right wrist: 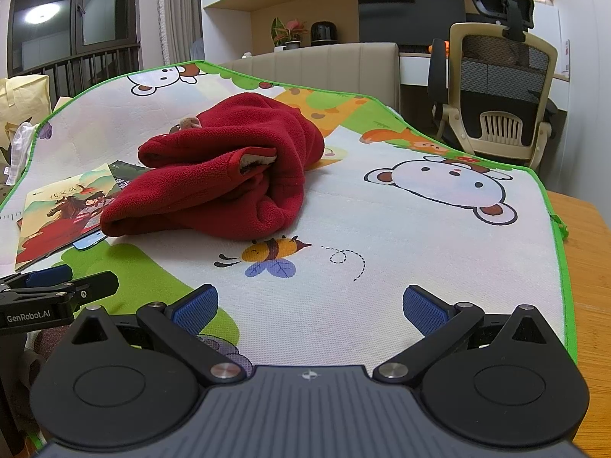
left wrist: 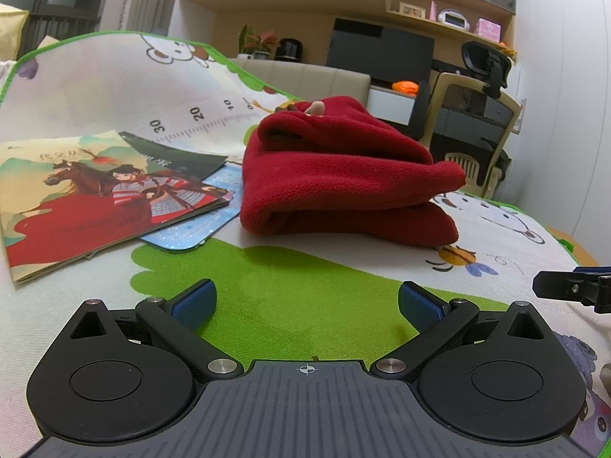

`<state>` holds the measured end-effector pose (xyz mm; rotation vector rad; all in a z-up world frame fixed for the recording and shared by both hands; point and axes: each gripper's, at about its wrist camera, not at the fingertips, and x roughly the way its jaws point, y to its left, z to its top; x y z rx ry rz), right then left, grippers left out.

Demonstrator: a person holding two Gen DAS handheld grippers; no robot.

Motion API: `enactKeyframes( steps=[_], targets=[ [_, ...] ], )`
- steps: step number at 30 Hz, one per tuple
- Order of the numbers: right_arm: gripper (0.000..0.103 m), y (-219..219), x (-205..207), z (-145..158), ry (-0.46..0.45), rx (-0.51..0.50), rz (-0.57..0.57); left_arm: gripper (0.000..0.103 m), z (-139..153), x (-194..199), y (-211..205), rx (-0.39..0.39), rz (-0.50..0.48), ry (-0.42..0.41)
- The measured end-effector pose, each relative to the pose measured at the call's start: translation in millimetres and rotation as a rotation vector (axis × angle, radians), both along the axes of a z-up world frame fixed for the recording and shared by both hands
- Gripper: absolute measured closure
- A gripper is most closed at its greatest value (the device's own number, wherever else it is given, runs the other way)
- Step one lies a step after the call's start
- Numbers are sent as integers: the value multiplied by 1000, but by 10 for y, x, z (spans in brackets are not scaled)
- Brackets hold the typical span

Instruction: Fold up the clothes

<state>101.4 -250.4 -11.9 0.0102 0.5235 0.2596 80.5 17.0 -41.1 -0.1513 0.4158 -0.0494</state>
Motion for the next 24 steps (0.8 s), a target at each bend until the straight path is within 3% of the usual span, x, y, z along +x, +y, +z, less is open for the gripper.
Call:
enactKeyframes(
  steps=[24],
  targets=[
    [0,-14,22,-11,11,12,4,0,-5,-5,13,-8,-3,-3]
  ],
)
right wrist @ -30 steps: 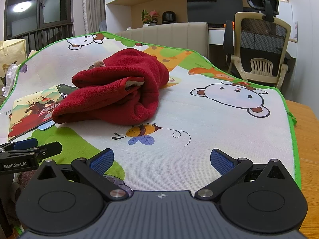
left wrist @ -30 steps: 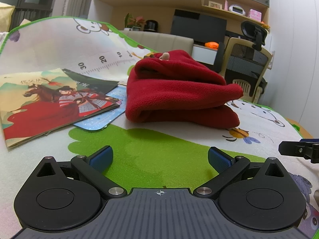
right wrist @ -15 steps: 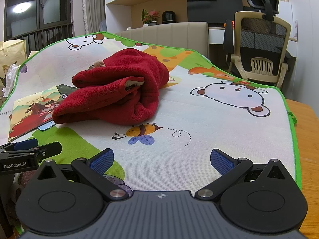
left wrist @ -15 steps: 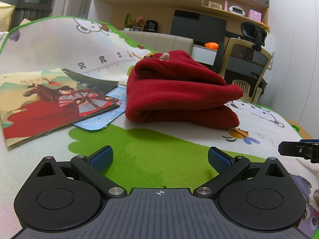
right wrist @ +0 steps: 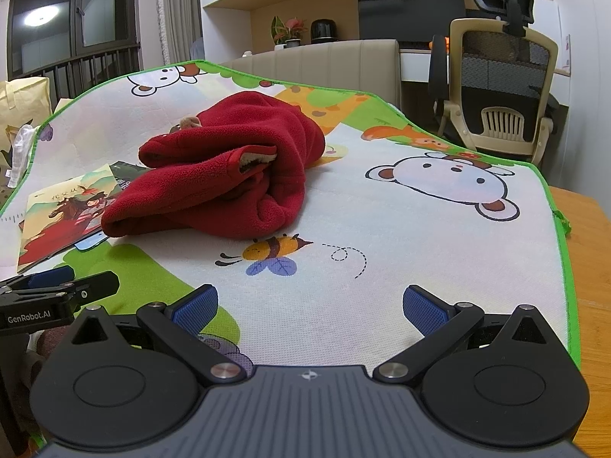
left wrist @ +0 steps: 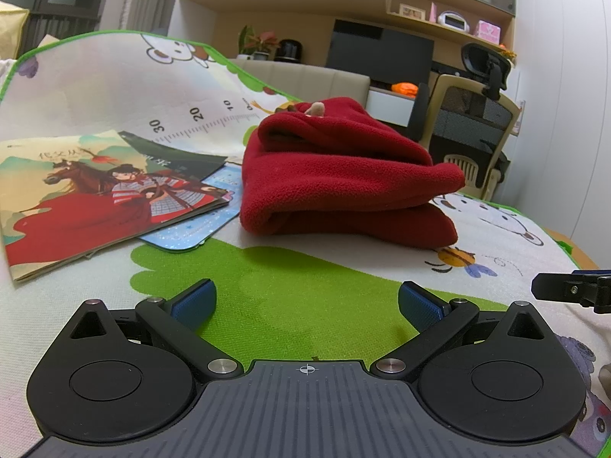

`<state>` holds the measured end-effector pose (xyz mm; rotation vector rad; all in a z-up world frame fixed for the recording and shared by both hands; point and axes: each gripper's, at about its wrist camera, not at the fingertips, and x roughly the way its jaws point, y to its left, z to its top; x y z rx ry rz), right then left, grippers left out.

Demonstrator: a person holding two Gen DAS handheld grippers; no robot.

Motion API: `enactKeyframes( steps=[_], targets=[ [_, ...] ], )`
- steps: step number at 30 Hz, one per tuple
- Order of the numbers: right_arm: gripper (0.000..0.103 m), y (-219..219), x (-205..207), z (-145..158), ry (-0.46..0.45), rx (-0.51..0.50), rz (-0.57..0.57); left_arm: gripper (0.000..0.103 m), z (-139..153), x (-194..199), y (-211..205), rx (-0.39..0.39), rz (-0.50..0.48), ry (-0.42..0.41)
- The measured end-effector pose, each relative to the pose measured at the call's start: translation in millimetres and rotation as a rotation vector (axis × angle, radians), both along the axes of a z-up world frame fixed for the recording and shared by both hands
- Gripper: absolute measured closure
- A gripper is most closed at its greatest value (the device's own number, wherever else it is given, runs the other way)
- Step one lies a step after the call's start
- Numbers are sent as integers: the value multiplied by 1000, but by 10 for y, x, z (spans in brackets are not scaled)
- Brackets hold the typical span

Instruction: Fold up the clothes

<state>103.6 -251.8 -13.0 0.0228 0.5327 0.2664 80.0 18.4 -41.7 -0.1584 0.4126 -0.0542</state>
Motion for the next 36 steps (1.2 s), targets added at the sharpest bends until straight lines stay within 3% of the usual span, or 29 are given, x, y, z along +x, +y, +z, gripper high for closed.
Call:
enactKeyframes(
  steps=[36],
  targets=[
    [0,-25,18,-18,16,19,-2,0,1,-5,-6,-1,-1,-1]
  ],
)
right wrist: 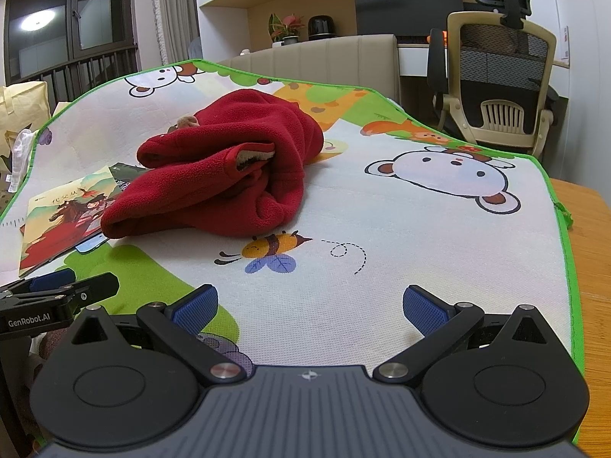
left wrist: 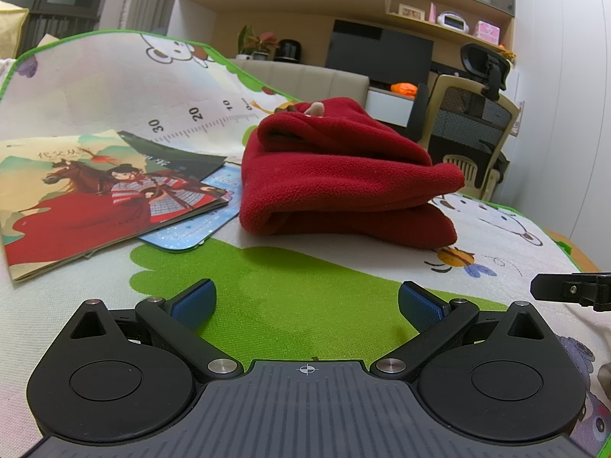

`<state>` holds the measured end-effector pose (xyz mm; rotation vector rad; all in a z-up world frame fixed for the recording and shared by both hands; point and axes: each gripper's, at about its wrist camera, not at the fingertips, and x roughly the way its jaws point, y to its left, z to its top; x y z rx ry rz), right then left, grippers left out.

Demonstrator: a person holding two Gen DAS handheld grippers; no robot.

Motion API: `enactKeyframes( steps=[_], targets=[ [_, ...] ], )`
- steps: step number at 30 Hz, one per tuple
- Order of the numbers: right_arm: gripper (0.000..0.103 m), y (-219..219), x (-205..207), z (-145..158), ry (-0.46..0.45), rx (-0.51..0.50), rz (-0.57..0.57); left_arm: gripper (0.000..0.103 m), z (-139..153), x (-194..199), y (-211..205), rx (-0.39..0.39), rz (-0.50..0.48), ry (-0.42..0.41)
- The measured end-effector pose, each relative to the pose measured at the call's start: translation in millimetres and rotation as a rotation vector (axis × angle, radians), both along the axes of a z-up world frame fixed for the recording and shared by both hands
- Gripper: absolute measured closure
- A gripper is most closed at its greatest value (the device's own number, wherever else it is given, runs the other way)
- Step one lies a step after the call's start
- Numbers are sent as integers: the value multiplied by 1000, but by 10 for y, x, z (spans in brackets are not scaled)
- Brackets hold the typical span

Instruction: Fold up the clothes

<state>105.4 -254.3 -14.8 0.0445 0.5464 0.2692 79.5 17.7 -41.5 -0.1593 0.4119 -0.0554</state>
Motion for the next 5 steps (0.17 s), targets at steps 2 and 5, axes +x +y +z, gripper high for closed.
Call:
enactKeyframes(
  steps=[2,5],
  targets=[
    [0,0,3,1,1,1,-1,0,-1,0,-1,1,0,-1],
    [0,5,4,1,4,0,-2,0,-1,1,-6,3,0,0]
  ],
)
